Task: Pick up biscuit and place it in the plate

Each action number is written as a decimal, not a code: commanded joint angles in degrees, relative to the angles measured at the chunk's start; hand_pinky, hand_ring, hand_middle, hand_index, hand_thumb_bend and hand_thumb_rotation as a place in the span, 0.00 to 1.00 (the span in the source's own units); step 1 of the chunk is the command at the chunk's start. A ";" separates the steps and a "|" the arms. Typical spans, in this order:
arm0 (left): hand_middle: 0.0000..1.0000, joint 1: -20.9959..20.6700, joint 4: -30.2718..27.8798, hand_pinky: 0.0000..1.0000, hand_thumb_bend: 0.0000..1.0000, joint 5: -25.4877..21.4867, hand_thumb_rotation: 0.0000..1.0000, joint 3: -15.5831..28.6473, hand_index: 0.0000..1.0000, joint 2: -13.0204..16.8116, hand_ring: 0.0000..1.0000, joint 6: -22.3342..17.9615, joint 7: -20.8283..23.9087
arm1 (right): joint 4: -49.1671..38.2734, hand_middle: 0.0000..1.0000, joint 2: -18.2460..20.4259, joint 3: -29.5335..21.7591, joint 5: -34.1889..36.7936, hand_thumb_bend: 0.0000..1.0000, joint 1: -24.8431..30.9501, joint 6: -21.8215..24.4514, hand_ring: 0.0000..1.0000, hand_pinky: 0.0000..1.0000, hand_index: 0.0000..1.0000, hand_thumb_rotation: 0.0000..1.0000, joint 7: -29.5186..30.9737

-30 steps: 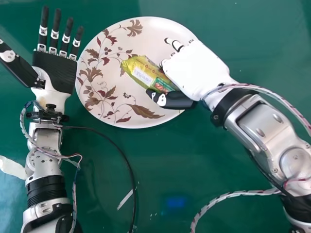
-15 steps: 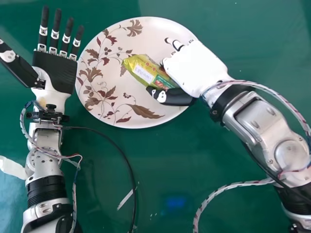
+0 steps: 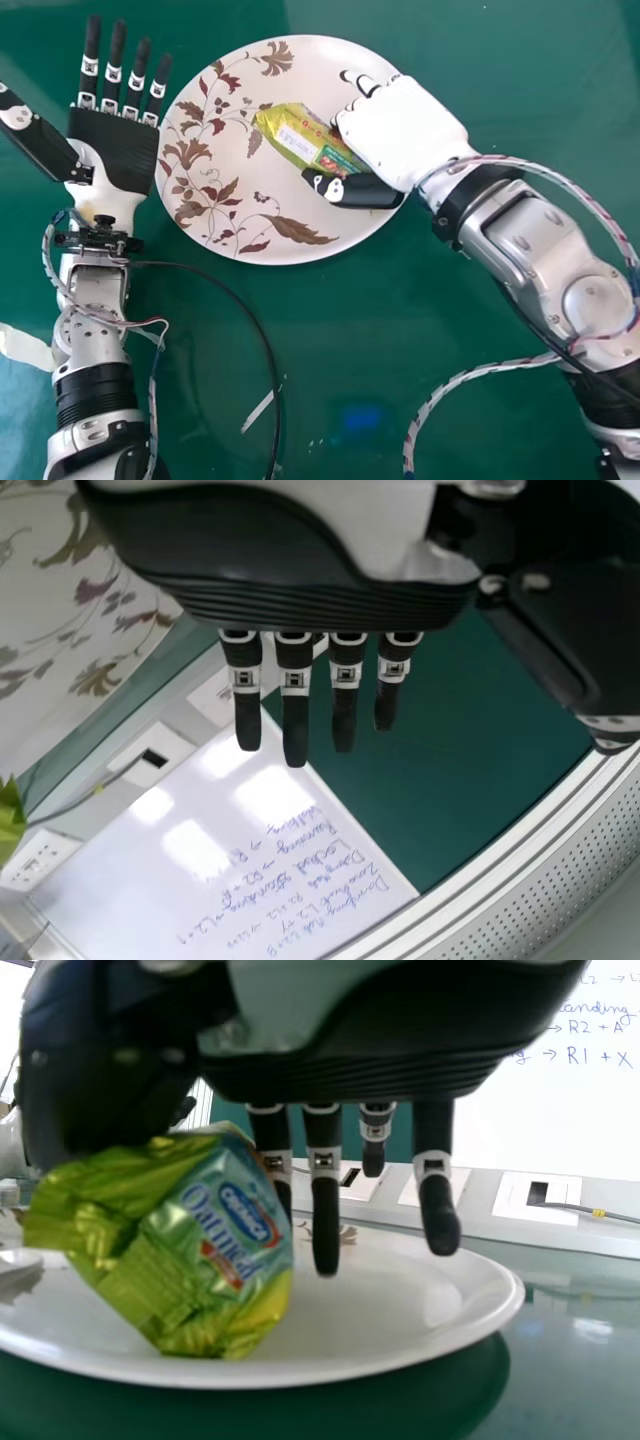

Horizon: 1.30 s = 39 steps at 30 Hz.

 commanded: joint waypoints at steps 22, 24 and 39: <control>0.88 4.92 6.58 0.82 1.00 -2.89 0.77 0.49 0.94 -4.13 0.81 -0.95 -6.72 | 1.63 1.00 -1.60 -0.01 0.21 1.00 -0.24 1.31 1.00 0.74 1.00 0.64 -1.54; 0.88 5.29 5.76 0.82 1.00 -3.18 0.77 0.21 0.94 -4.19 0.81 -0.40 -6.83 | 1.21 1.00 -1.75 -0.22 0.25 1.00 -0.34 1.56 1.00 0.71 1.00 0.60 -1.79; 0.88 5.89 6.16 0.79 1.00 -2.84 0.82 0.29 0.96 -3.02 0.81 2.00 -9.76 | -6.26 1.00 -3.00 -5.80 1.81 1.00 2.65 4.13 1.00 0.51 1.00 0.54 -1.79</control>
